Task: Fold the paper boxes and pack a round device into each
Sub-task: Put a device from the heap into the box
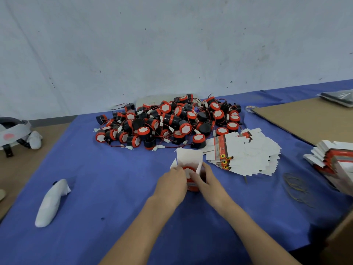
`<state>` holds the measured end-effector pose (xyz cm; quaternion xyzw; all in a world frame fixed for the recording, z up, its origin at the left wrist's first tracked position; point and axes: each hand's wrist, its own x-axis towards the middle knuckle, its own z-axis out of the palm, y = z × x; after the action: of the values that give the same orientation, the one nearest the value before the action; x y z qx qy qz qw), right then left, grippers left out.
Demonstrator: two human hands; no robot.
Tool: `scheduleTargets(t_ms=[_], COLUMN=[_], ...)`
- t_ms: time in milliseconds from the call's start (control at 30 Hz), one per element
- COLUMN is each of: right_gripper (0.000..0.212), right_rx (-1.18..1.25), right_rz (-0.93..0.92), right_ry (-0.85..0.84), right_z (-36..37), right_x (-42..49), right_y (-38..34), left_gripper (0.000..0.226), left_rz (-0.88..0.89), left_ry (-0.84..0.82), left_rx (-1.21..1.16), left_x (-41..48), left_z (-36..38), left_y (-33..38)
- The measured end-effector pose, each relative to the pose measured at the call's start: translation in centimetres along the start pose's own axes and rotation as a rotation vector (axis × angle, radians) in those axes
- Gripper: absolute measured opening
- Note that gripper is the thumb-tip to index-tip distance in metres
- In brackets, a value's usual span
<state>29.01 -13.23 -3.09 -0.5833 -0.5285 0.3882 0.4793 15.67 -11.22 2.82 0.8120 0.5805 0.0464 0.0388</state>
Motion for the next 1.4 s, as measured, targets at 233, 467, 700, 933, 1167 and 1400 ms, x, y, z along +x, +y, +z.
scheduleTargets(t_ms=[233, 467, 700, 933, 1167, 1400], right_gripper=[0.015, 0.019, 0.016, 0.019, 0.024, 0.017], right_rx=[-0.259, -0.3, -0.34, -0.357, -0.348, -0.399], right_rz=[0.063, 0.047, 0.012, -0.011, -0.014, -0.021], right_ry=[0.267, 0.301, 0.29, 0.287, 0.291, 0.315], right_z=[2.1, 2.2, 2.1, 2.1, 2.1, 2.1], right_x=[0.2, 0.1, 0.0, -0.1, -0.1, 0.0], right_y=[-1.0, -0.8, -0.9, -0.9, -0.7, -0.6], left_gripper=[0.03, 0.034, 0.054, 0.065, 0.061, 0.04], left_rz=[0.064, 0.228, 0.295, 0.275, 0.187, 0.205], left_ry=[0.165, 0.321, 0.515, 0.458, 0.485, 0.455], left_rx=[-0.216, -0.212, -0.057, -0.057, 0.045, 0.314], left_x=[-0.5, -1.1, -1.0, -1.3, -1.1, -0.5], left_z=[0.8, 1.8, 1.6, 2.0, 2.1, 2.0], left_y=[-1.4, -4.0, -3.1, -2.5, -2.5, -1.7])
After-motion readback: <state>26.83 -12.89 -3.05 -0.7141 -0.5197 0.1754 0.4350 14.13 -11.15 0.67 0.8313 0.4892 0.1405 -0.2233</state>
